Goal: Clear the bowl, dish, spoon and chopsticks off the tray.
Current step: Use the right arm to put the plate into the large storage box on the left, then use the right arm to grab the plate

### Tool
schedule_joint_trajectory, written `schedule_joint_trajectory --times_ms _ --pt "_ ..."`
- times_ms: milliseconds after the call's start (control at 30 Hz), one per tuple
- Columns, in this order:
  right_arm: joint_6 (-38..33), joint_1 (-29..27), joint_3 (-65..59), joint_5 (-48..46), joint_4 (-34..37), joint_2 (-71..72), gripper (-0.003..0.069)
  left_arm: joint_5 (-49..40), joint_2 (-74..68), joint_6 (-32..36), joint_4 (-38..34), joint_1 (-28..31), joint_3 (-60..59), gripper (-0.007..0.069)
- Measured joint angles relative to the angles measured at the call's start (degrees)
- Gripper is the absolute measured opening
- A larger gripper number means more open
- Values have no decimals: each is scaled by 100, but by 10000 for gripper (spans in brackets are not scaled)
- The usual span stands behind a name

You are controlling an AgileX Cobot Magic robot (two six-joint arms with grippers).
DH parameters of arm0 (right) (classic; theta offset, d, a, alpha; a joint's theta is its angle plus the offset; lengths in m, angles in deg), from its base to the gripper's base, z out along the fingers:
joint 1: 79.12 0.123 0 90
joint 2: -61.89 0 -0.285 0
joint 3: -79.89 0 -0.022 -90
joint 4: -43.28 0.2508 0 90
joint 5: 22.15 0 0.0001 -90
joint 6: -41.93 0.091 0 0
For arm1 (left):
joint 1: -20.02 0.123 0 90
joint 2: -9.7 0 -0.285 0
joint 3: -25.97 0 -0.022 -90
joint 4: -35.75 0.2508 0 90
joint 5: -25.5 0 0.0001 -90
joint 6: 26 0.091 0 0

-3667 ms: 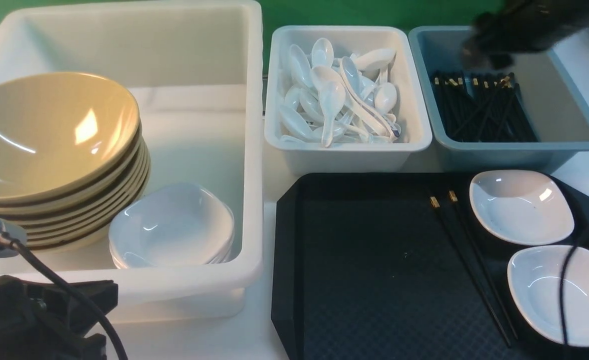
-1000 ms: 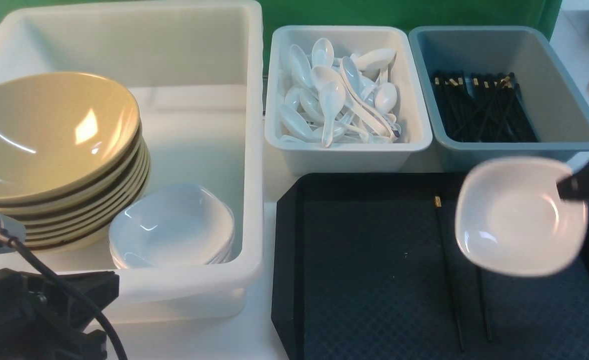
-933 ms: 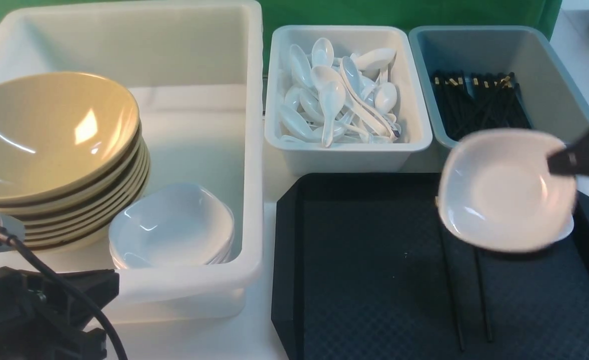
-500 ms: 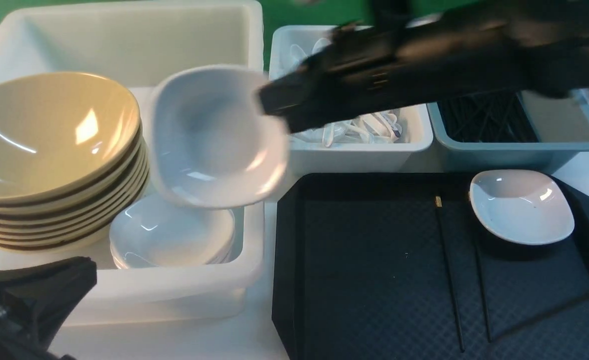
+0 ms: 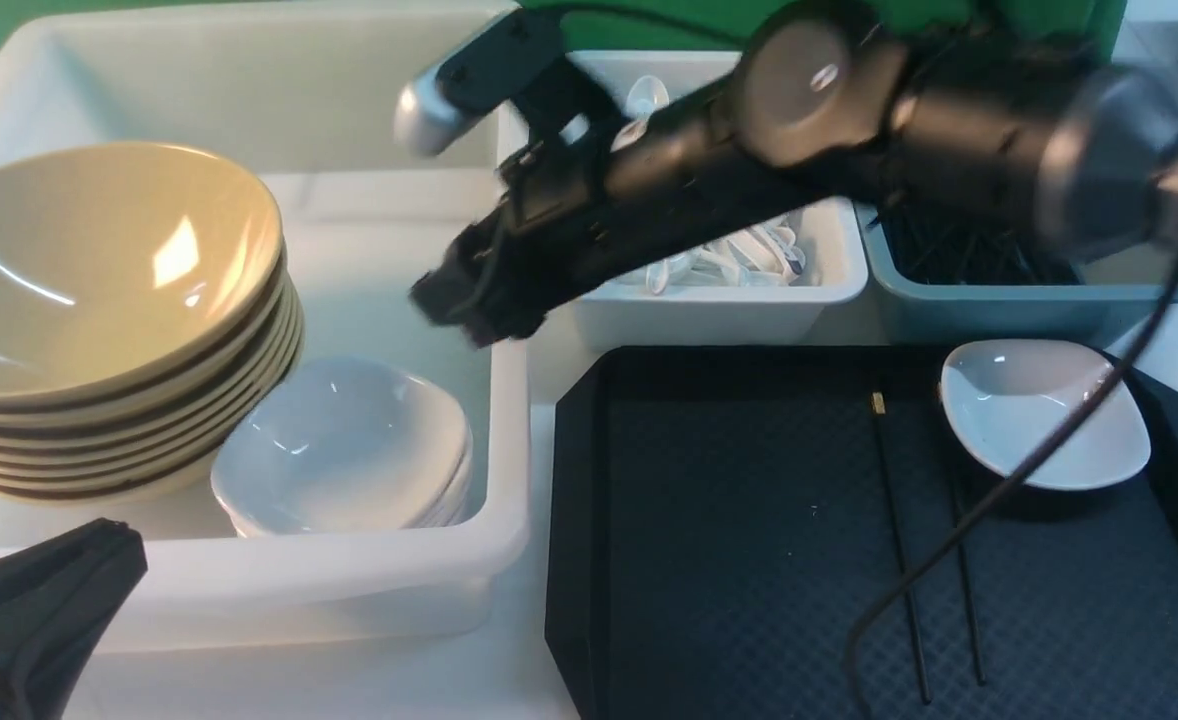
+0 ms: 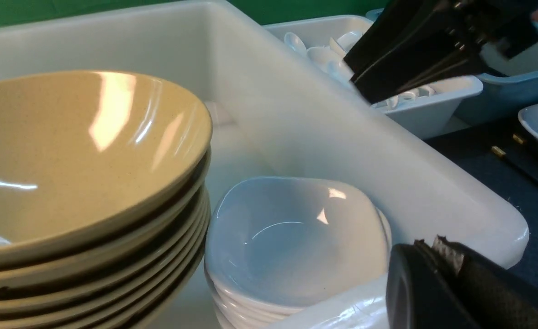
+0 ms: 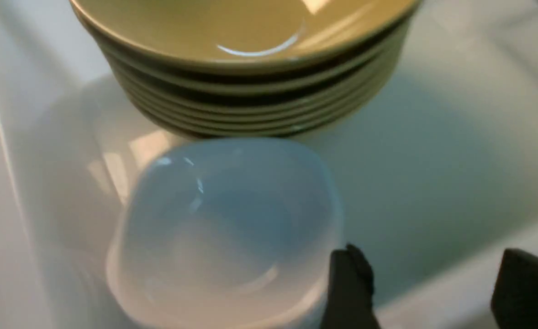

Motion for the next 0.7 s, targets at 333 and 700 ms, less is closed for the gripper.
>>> schedule_joint_trajectory --times_ms 333,700 --pt "2549 -2534 -1249 -1798 -3455 1037 100 36 0 0 0 0 -5 -5" --pt "2667 -3047 -3329 613 -2707 413 32 38 -5 0 6 0 -6 -5"
